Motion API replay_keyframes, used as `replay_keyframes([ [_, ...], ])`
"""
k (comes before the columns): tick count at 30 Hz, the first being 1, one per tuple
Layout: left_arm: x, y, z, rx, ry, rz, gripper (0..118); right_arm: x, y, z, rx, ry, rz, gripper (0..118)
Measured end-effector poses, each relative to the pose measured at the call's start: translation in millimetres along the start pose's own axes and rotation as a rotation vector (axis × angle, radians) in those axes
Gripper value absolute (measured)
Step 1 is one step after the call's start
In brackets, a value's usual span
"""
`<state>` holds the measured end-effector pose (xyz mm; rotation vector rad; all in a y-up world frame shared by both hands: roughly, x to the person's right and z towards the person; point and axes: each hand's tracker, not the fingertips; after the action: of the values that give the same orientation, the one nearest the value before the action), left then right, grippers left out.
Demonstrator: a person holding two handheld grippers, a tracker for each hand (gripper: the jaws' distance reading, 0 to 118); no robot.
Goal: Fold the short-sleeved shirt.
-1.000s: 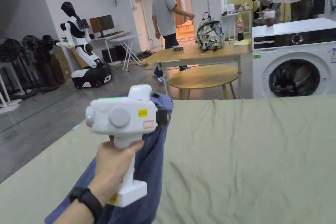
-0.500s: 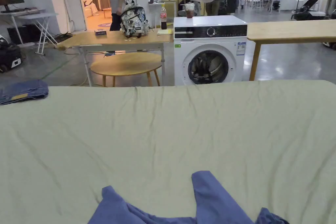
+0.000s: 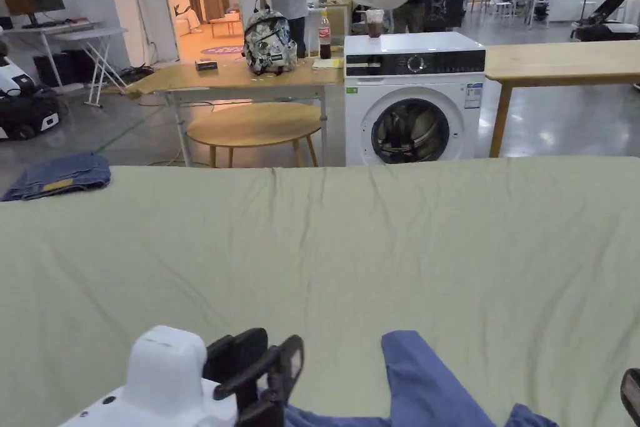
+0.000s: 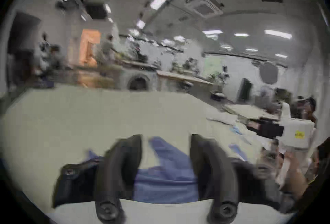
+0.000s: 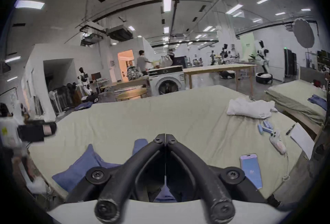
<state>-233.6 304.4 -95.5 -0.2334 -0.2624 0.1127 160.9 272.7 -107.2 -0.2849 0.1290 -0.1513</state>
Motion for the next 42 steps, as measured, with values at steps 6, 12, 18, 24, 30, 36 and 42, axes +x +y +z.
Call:
replay_keyframes([
  [6,-34.5,3.2,66.0,0.045,0.214,-0.015,0,-19.8,1.7,1.6,-0.003,0.071,0.048,0],
  [12,-59.5,4.4,58.3,-0.004,0.210,0.032,0,-24.8,2.5,-3.7,-0.012,0.103,0.041,0],
  [18,-83.6,-2.0,1.5,-0.129,0.096,0.105,17,-17.6,-5.9,-2.4,-0.043,0.084,0.045,0],
  [24,-129.4,-19.3,-120.4,-0.401,0.038,0.238,83,9.7,-24.9,-0.4,-0.078,0.041,-0.047,0],
  [30,-159.4,-61.6,-240.3,-0.699,0.201,0.163,83,46.9,-45.6,-0.2,-0.126,-0.032,-0.119,0],
  [36,-172.3,-107.3,-269.8,-0.794,0.302,0.258,69,77.7,-60.9,8.7,-0.166,-0.126,-0.182,0],
  [42,-129.7,-96.2,-272.0,-0.849,0.301,-0.089,6,86.6,-68.9,10.2,-0.202,-0.183,-0.200,0],
])
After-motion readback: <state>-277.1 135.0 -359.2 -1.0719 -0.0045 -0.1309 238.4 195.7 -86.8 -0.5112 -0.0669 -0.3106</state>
